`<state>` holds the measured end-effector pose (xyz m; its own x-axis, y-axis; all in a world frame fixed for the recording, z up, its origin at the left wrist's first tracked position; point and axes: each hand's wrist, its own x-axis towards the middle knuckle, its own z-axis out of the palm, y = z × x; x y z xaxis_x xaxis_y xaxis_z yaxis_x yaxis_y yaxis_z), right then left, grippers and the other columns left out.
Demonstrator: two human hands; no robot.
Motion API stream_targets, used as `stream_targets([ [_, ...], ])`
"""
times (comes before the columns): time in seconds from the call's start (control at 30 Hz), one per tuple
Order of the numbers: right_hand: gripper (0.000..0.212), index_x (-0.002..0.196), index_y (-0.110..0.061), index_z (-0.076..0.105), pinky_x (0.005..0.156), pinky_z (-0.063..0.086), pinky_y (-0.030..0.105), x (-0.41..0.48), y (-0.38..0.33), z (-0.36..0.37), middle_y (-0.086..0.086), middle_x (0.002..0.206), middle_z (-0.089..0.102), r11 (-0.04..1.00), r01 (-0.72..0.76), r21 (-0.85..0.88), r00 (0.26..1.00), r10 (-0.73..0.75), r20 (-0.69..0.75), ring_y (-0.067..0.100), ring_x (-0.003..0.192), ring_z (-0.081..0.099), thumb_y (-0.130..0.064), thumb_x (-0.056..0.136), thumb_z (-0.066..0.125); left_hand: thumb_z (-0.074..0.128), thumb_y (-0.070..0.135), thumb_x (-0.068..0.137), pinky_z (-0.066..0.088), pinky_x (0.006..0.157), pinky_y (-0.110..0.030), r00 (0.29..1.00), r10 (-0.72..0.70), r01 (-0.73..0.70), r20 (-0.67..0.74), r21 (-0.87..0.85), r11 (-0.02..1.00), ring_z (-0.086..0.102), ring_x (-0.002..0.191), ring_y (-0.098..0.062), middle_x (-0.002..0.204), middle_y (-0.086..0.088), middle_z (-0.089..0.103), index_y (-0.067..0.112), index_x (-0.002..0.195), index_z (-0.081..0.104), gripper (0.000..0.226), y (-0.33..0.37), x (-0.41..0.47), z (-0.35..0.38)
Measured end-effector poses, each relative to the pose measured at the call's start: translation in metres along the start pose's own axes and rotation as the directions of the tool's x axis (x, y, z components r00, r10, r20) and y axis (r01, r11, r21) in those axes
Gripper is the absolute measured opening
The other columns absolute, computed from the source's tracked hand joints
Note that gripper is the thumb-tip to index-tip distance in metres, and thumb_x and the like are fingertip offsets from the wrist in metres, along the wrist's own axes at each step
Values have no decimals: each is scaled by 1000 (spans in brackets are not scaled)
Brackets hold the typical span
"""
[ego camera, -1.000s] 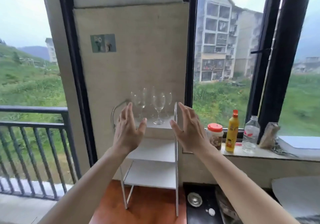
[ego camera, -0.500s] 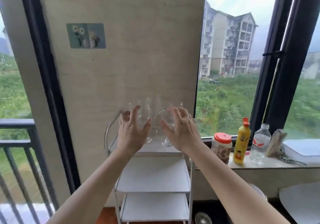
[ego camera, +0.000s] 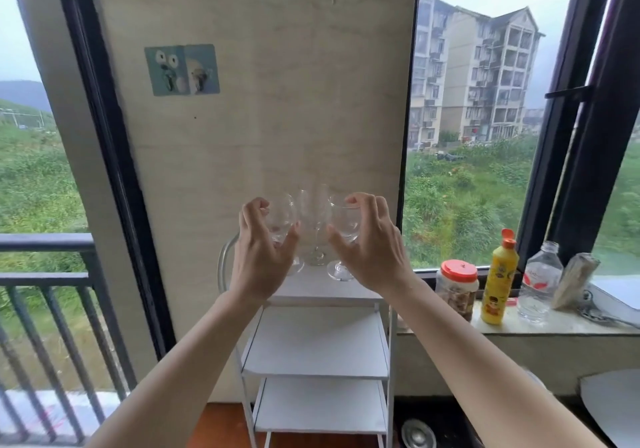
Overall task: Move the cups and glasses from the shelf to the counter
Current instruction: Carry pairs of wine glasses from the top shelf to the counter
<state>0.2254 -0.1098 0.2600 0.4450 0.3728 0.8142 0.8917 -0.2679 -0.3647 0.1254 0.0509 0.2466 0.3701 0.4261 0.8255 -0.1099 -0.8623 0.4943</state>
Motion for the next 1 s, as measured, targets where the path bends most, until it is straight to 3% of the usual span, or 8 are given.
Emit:
stream_targets([
  [0.13,58,135,-15,39,58,52,35,-3,-17,-24,10,120,53,995,103,7,988,-102,-118,24,75,63,-48,89,54,71,37,84,57,62,-45,995,48,-59,-85,-127,990,67,83,-15,117,-3,49,21,123,36,55,18,-2,-18],
  [0.3,59,140,-17,29,52,37,10,-20,-17,-54,14,124,48,989,151,-3,962,-148,-232,13,74,65,-44,93,51,73,33,81,55,64,-45,984,112,-142,-137,-237,961,66,75,-19,113,-3,53,19,123,41,54,50,-16,-17],
  [0.47,62,142,-19,28,60,43,14,-65,5,-107,12,125,45,992,48,-118,956,-80,-282,9,77,61,-50,94,51,71,31,84,54,63,-47,975,206,-221,-81,-409,886,64,73,-21,113,-8,56,9,126,42,56,92,-42,25],
  [0.57,64,141,-19,29,61,36,3,-106,17,-156,10,124,44,957,-93,-273,950,3,-311,-5,78,54,-55,93,50,72,34,84,54,67,-44,969,248,-213,-3,-529,822,66,79,-20,115,-5,57,19,128,39,57,133,-67,58],
  [0.63,68,142,-20,29,58,36,6,-135,20,-194,10,125,44,916,-186,-356,947,71,-314,3,79,57,-62,92,47,72,37,84,55,66,-46,964,260,-172,61,-603,779,66,84,-19,115,-1,57,21,128,39,58,164,-88,79],
  [0.77,66,142,-11,33,65,52,31,-195,16,-282,15,124,47,802,-311,-510,919,118,-376,27,91,62,-45,89,51,73,41,83,55,66,-47,933,310,-88,181,-722,687,65,86,-16,113,0,56,23,130,39,61,238,-139,113],
  [0.87,65,143,-15,31,68,50,31,-243,5,-356,11,125,45,722,-404,-561,879,138,-456,26,98,61,-42,87,50,74,39,83,53,73,-45,899,384,-79,210,-784,616,64,91,-15,116,1,55,25,131,40,60,306,-181,128],
  [1.0,66,144,-21,28,60,46,27,-311,-7,-452,8,126,44,641,-488,-593,835,145,-531,13,88,59,-48,87,49,73,44,82,55,73,-43,866,429,-19,258,-839,544,64,90,-12,119,4,54,23,139,37,70,399,-244,134],
])
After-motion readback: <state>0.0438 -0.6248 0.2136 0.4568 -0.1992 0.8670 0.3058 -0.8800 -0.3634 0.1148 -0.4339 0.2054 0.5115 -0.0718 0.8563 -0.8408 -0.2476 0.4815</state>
